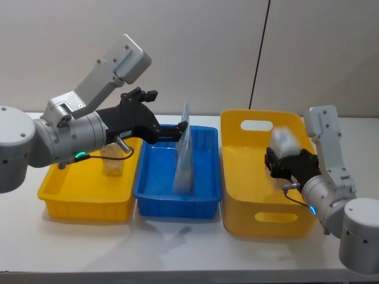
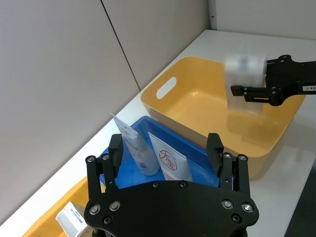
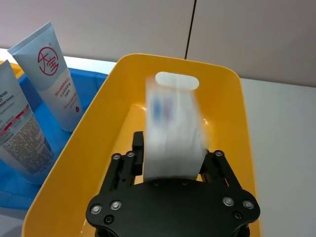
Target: Bimanual collaborative sorting of washing and personal care products
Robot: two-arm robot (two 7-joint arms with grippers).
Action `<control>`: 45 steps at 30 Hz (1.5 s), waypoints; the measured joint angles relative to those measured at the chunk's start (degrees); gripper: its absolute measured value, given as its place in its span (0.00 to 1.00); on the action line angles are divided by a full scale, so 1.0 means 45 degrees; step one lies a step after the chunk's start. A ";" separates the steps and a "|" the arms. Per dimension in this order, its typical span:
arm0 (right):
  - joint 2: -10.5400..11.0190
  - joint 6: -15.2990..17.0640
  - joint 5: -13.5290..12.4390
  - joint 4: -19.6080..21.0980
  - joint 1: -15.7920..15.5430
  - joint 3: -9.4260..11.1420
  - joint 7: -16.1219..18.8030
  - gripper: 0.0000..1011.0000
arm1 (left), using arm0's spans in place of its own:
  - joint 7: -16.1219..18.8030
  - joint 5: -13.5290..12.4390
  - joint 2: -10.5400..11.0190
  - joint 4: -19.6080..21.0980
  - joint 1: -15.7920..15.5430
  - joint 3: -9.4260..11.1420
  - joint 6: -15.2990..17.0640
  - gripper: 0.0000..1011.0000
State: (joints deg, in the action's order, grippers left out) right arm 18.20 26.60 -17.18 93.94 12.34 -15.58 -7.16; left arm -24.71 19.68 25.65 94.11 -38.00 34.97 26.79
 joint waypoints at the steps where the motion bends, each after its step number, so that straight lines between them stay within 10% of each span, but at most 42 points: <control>1: -0.0011 0.0008 0.0003 -0.0018 0.0008 -0.0005 0.0002 0.54 | 0.0002 -0.0001 0.0000 0.0002 0.0001 0.0000 0.0002 0.99; 17: -0.0050 0.0075 0.0026 -0.0106 0.0060 -0.0030 0.0018 0.99 | 0.0020 0.0000 0.0000 0.0004 0.0005 0.0002 0.0011 0.99; 45: -0.0109 0.0440 -0.0046 0.0469 0.0033 -0.0603 0.0855 0.99 | 0.0019 0.0001 0.0000 0.0002 0.0004 0.0002 0.0004 0.99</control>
State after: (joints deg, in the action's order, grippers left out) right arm 17.71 28.58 -17.38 96.06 12.49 -18.29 -3.31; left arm -24.63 19.68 25.65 94.12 -37.99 34.98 26.81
